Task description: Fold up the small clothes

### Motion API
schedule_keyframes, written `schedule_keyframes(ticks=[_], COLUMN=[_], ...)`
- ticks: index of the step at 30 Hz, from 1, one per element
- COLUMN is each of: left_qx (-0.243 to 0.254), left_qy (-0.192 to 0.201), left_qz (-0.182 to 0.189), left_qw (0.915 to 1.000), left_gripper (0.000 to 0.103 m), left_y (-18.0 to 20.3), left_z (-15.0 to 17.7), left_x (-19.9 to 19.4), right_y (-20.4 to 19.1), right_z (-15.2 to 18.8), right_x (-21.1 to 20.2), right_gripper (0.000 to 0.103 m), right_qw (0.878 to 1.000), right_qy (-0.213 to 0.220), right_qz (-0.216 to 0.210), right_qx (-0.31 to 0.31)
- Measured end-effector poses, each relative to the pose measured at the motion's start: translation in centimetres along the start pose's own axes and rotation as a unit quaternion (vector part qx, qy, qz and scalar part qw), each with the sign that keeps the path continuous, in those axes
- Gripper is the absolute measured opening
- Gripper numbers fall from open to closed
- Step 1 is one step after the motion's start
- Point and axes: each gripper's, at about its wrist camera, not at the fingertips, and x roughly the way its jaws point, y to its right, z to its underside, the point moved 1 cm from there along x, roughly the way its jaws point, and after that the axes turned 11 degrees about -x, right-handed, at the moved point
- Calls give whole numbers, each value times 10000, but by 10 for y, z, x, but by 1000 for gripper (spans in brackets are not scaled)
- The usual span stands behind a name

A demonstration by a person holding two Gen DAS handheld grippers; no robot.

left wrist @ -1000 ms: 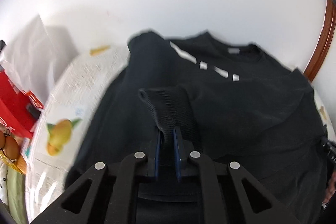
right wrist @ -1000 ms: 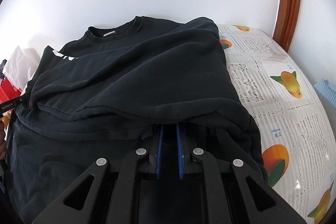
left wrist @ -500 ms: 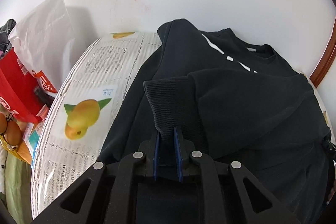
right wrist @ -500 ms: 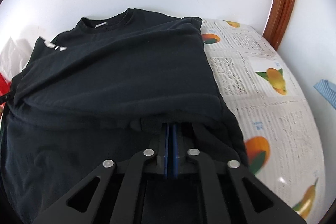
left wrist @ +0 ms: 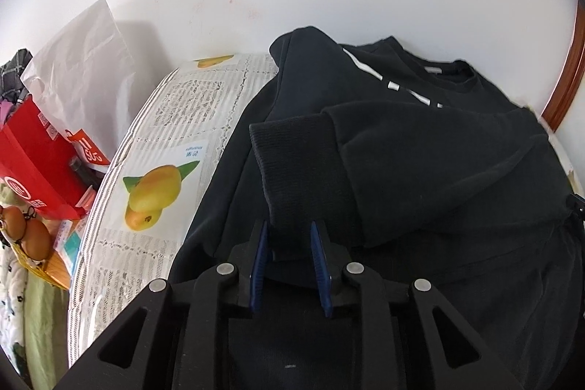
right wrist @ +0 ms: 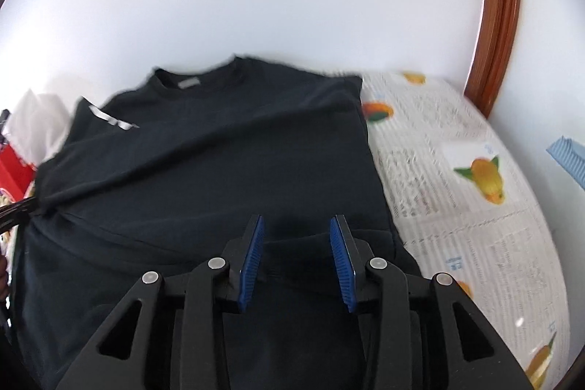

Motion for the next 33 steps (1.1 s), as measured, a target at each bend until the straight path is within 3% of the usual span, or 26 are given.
schedule_keyframes(ticks=[2, 7, 11, 14, 22, 24, 33], left_qx=[52, 138, 219, 198, 2, -129, -248], left_qy=[39, 66, 108, 137, -42, -101, -411], left_qz=[-38, 145, 243, 327, 302, 308, 349], left_qw=[10000, 9998, 9994, 9992, 9995, 9994, 9982], left_gripper=[23, 23, 23, 35, 42, 51, 54], left_y=[2, 4, 4, -1, -29, -40, -75], left_z=[3, 10, 19, 28, 59, 68, 126], left_x=[-3, -18, -34, -47, -76, -79, -85], right_y=[1, 0, 1, 7, 30, 35, 31], right_z=[4, 12, 25, 41, 86, 99, 162], right_x=[11, -1, -16, -31, -81, -90, -102], right_gripper=[37, 37, 37, 37, 37, 37, 42], right_qw=[9999, 9995, 9990, 9988, 9980, 9976, 9968], right_qy=[-120, -44, -241, -319, -311, -354, -604], right_qz=[83, 317, 377, 352, 442, 458, 262], right_qx=[-63, -35, 13, 142, 339, 378, 459])
